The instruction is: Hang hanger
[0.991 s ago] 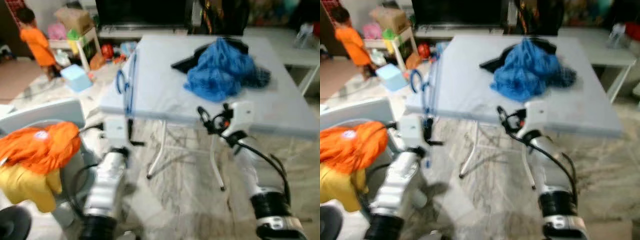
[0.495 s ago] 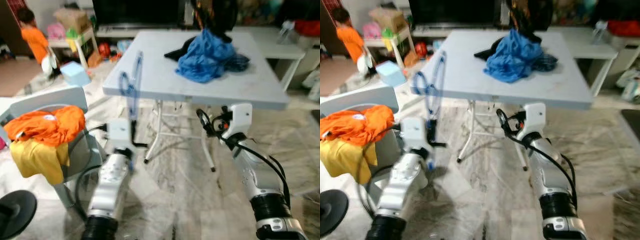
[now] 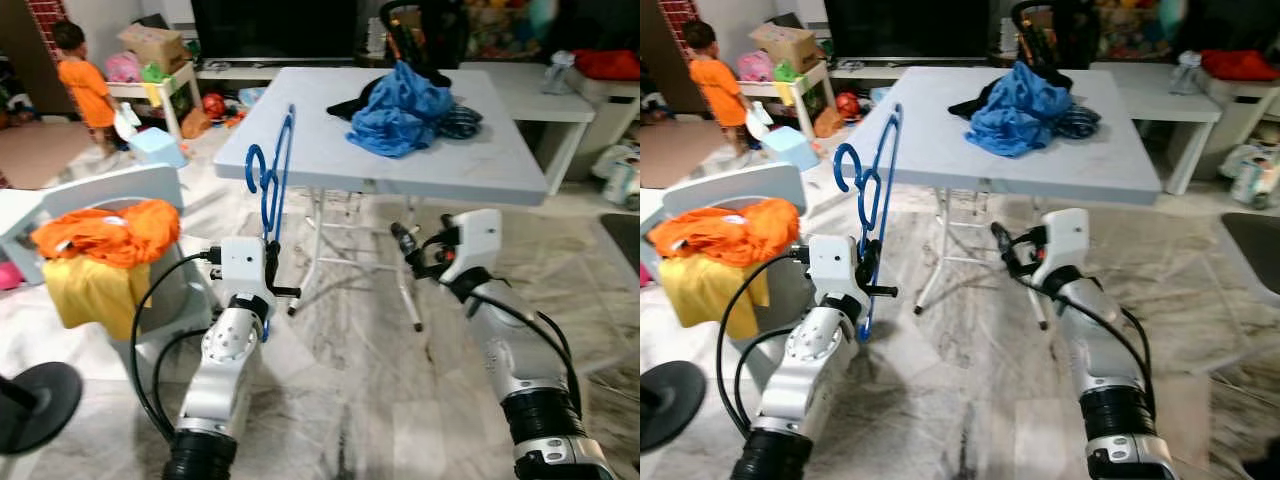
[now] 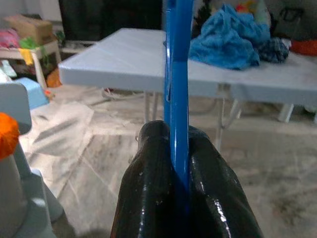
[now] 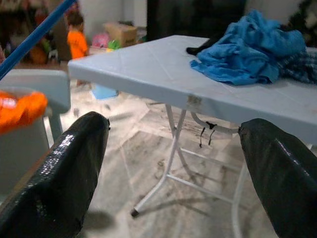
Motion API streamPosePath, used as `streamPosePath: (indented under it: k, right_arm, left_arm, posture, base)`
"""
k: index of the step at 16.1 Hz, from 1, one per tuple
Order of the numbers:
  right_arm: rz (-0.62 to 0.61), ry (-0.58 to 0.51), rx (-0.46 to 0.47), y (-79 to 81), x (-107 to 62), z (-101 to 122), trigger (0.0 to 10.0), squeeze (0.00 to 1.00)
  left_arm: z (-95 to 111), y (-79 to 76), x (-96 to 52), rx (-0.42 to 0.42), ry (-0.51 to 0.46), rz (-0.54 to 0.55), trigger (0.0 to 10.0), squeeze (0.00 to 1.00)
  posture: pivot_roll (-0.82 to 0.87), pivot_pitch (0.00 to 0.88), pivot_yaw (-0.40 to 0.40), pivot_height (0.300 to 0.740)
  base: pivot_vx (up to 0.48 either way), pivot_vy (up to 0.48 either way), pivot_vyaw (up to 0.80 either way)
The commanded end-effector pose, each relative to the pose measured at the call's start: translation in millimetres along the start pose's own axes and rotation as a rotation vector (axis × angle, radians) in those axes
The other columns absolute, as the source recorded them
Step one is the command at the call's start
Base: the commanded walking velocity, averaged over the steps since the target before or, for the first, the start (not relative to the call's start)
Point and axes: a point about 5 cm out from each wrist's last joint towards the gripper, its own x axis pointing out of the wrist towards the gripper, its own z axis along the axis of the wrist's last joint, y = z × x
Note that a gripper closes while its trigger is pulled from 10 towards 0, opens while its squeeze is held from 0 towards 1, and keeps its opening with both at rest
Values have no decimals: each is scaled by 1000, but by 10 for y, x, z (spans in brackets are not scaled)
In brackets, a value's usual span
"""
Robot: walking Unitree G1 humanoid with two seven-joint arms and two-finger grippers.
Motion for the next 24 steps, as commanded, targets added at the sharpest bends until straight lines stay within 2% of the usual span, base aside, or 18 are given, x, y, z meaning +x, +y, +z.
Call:
streamPosePath:
  k: [1,2,4,5,7,8,9,10,11,12,16,17,19,20,21,22,23,24]
  right_arm:
    - [3,-12,-33,-32,29,44,10000,0]
    - [-19,9,22,-137,14,24,10000,0]
    - [28,25,-28,-246,-12,35,10000,0]
    - [52,35,-109,-334,-42,66,10000,0]
    - [150,46,-174,-385,-86,106,10000,0]
    - [328,103,-322,-419,-173,128,10000,0]
    - [403,135,-398,-419,-213,119,10000,0]
    - [532,200,-516,-423,-286,88,10000,0]
    - [575,225,-552,-428,-310,74,10000,0]
    - [692,304,-650,-445,-384,40,10000,0]
    - [935,415,-754,-357,-478,-14,10000,0]
    - [959,417,-778,-331,-472,-24,10000,0]
    - [1027,446,-807,-297,-520,-45,10000,0]
    - [1031,446,-827,-297,-518,-32,8627,0]
    - [1024,449,-835,-305,-504,-29,6235,0]
    - [1038,475,-838,-318,-505,-37,627,0]
    - [1074,506,-842,-331,-527,-41,0,0]
    - [1104,539,-864,-349,-520,-21,0,0]
  left_arm:
    - [30,3,41,78,26,-58,10000,0]
    - [-115,39,22,92,134,-143,10000,0]
    - [-253,136,-39,151,222,-249,10000,0]
    - [-327,230,-82,204,287,-334,10000,0]
    - [-385,303,-132,267,347,-435,10000,0]
    - [-349,363,-147,375,330,-541,10000,0]
    - [-337,369,-153,428,319,-583,10000,0]
    - [-331,346,-187,478,325,-685,10000,0]
    - [-332,335,-202,483,328,-723,10000,0]
    - [-342,289,-242,523,326,-812,10000,0]
    - [-426,12,-351,567,294,-1032,10000,0]
    - [-448,-17,-361,597,288,-1058,10000,0]
    - [-447,-49,-370,589,273,-1079,10000,0]
    - [-443,-52,-364,586,272,-1084,10000,0]
    - [-445,-50,-357,589,276,-1085,10000,0]
    - [-445,-48,-351,618,274,-1098,10000,0]
    - [-448,-43,-347,639,272,-1107,10000,0]
    - [-454,-39,-345,649,272,-1120,10000,0]
  posture:
    - [-123,0,14,740]
    - [-118,0,15,740]
    - [-120,0,15,740]
    - [-119,0,14,740]
    - [-117,0,13,740]
    - [-120,0,16,740]
    - [-124,0,18,740]
    - [-128,0,18,740]
    - [-133,0,19,740]
    - [-137,0,20,740]
    - [-146,0,31,740]
    - [-149,0,36,740]
    - [-152,0,41,740]
    - [-156,0,42,740]
    - [-158,0,43,740]
    - [-158,0,43,740]
    - [-158,0,45,740]
    - [-163,0,49,740]
  base:
    - [0,0,0]
    - [0,0,0]
    - [0,0,0]
    - [0,0,0]
    - [0,0,0]
    - [0,0,0]
    - [0,0,0]
    - [0,0,0]
    - [0,0,0]
    - [0,0,0]
    - [0,0,0]
    - [0,0,0]
    - [0,0,0]
    - [0,0,0]
    - [0,0,0]
    - [0,0,0]
    - [0,0,0]
    - [0,0,0]
